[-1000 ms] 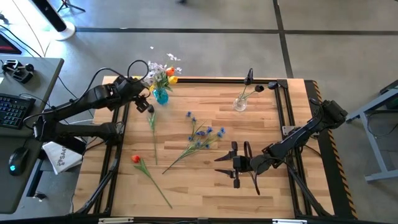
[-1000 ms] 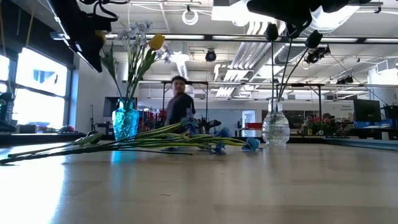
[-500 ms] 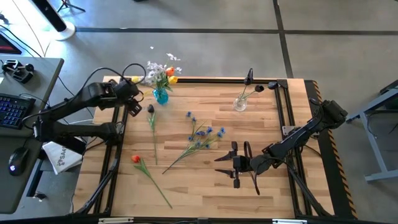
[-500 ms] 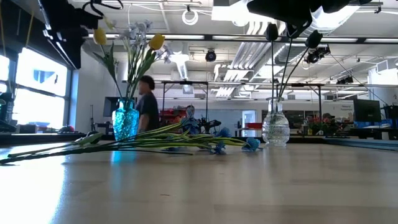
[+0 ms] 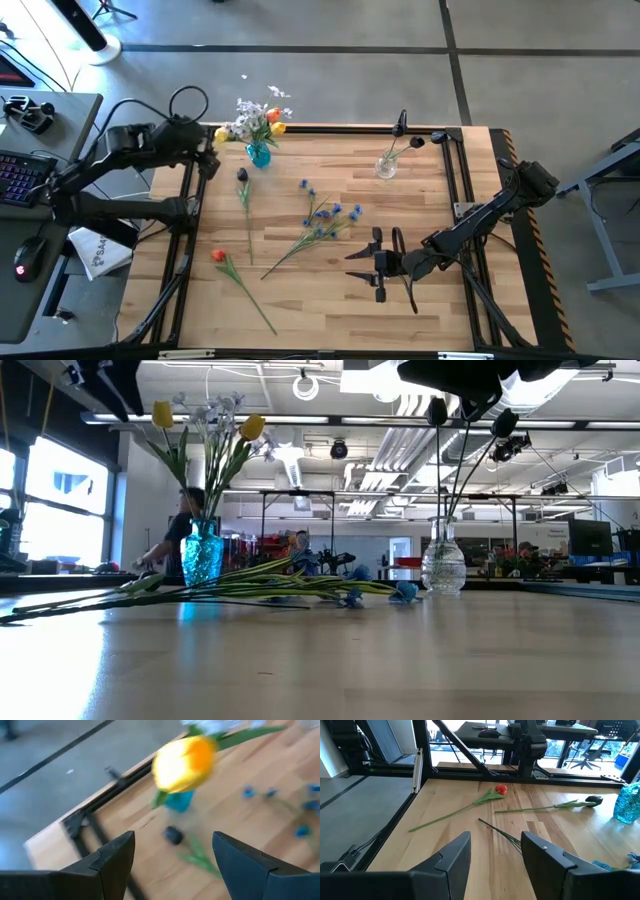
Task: Sort flowers into vase by color
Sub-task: Put the white flowers into the transparent vase
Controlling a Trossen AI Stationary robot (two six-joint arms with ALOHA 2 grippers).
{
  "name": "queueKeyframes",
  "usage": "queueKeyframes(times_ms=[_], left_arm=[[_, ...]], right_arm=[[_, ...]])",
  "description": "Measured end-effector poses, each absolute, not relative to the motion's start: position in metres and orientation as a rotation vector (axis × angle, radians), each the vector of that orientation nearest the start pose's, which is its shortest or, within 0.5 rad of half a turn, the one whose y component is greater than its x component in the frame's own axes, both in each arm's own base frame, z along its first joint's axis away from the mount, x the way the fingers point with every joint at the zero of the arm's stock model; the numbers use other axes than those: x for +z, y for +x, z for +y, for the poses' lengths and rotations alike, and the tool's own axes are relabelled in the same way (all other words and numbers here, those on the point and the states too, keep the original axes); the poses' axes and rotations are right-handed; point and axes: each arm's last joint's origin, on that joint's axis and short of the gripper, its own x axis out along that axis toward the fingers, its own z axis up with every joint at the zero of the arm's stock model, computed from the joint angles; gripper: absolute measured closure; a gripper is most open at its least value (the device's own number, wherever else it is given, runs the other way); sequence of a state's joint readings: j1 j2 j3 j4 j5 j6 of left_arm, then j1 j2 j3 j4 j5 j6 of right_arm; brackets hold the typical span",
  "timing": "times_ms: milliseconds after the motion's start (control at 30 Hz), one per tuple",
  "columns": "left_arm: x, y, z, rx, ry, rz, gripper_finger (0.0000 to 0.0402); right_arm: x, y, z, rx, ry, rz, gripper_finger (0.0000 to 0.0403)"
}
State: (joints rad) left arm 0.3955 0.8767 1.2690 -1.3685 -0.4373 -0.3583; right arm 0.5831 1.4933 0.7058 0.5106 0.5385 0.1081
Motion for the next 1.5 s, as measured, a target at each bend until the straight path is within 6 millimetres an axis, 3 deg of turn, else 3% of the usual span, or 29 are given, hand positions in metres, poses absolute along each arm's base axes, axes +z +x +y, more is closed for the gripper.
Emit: queueKeyframes(times_ms=[167,400,733,900,1067,1167,1333,1500], left_arm=[[0.371,0.093,0.037,0.898,-0.408,0.809,0.0147],[0.320,0.112,0.003,0.848,-0.532,0.973,0.0156],[0.263,0.150,-0.089,0.750,-0.583,1.272,0.0157],[0.234,0.173,-0.140,0.648,-0.563,1.174,0.0157],[0.200,0.212,-0.177,0.498,-0.518,0.977,0.0157],[0.177,0.239,-0.188,0.439,-0.529,0.928,0.0157],[0.139,0.274,-0.185,0.463,-0.458,0.978,0.0157],[0.132,0.301,-0.181,0.542,-0.340,1.008,0.0157]], right_arm=[[0.204,0.260,0.155,0.026,-0.041,0.291,0.0233],[0.193,0.248,0.160,0.025,-0.058,0.424,0.0233],[0.195,0.211,0.165,0.044,-0.051,0.609,0.0233],[0.191,0.204,0.168,0.037,-0.092,0.644,0.0233],[0.186,0.214,0.166,-0.047,-0.098,0.595,0.0233],[0.183,0.220,0.164,-0.050,-0.105,0.594,0.0233],[0.181,0.223,0.161,-0.062,-0.115,0.597,0.0233],[0.183,0.224,0.161,-0.058,-0.103,0.580,0.0233]])
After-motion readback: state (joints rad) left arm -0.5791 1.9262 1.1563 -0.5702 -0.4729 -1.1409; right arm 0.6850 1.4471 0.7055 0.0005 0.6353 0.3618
